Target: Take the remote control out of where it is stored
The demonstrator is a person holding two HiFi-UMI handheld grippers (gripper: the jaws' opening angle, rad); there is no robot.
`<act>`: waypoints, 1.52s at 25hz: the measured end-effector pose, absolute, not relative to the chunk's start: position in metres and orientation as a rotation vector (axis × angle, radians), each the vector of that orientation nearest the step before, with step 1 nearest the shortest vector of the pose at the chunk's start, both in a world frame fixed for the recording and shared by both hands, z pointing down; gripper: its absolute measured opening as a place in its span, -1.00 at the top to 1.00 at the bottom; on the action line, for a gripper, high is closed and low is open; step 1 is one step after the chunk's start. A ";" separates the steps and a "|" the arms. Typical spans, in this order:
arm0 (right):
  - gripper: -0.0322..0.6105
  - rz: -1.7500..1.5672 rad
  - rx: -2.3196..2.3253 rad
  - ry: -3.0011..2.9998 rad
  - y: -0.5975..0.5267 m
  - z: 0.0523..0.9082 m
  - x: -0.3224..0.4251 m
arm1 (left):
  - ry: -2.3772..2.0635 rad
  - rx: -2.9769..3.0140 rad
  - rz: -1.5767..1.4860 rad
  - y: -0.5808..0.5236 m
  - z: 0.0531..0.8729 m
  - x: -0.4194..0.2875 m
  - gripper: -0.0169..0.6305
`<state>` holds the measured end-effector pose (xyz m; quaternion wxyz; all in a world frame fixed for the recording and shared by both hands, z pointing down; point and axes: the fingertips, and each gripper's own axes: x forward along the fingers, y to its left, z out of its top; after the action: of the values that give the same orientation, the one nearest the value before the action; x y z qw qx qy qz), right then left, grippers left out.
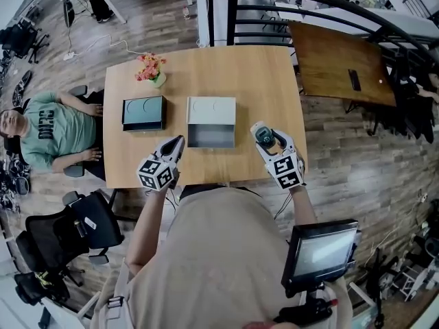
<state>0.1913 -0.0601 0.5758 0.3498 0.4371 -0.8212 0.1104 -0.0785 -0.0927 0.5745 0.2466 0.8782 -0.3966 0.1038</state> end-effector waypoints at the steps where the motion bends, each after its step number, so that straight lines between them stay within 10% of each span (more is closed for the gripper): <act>1: 0.09 0.290 1.125 -2.123 -0.060 0.580 0.191 | -1.078 2.396 0.292 -0.093 0.577 -0.077 0.93; 38: 0.09 0.315 0.711 -2.018 0.005 0.728 0.153 | -0.997 2.315 0.537 -0.021 0.675 -0.051 0.93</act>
<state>0.1533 0.0046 0.7280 0.4701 0.2900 -0.8237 0.1285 -0.0514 -0.0209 0.6752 0.2786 0.8627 -0.3717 0.2000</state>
